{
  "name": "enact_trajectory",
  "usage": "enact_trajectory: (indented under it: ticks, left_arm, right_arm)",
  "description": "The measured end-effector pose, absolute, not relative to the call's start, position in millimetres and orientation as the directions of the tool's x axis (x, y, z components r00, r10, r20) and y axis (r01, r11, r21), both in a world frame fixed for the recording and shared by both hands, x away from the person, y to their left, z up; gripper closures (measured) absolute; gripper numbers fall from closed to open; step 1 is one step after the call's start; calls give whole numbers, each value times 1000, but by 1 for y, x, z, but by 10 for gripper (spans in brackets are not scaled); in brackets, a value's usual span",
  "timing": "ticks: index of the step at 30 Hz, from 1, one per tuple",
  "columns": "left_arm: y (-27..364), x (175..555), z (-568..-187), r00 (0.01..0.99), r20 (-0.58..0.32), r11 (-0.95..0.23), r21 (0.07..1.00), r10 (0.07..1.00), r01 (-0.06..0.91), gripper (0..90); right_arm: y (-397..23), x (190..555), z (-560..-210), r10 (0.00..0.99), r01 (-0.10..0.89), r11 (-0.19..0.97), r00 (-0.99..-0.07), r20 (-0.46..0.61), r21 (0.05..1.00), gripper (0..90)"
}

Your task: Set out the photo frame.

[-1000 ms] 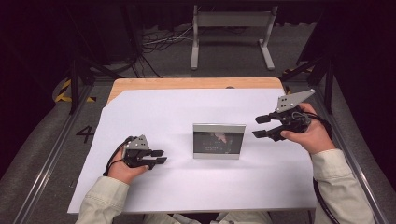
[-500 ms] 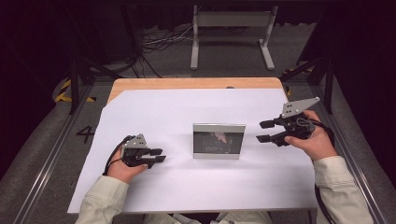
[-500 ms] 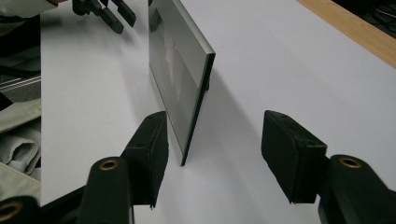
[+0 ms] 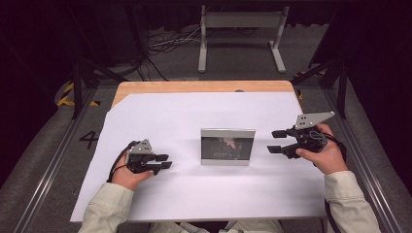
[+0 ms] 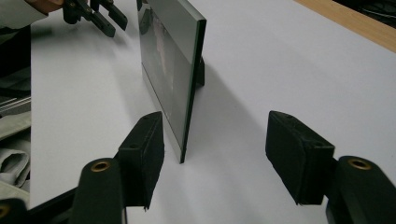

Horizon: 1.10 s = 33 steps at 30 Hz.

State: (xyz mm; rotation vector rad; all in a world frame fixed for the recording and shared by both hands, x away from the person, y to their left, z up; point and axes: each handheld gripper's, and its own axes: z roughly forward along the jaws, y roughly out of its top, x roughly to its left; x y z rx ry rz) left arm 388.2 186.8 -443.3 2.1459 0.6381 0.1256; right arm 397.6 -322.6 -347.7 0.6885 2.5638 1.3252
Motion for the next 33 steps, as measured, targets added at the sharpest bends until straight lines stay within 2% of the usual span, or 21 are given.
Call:
enact_trajectory:
  ticks: [12, 25, 33]
  left_arm:
    - [188, 389, -445, 853, -135, -477, 780, 505, 406, 639]
    - [188, 389, -445, 848, -140, -469, 782, 512, 412, 633]
    - [191, 391, -444, 840, -138, -452, 791, 525, 412, 573]
  right_arm:
    - [-338, 390, -377, 543, 370, 439, -835, 86, 819, 317]
    - [-342, 384, -405, 575, 416, 449, -812, 101, 791, 289]
    - [-337, 383, -412, 573, 417, 449, -813, 104, 790, 273]
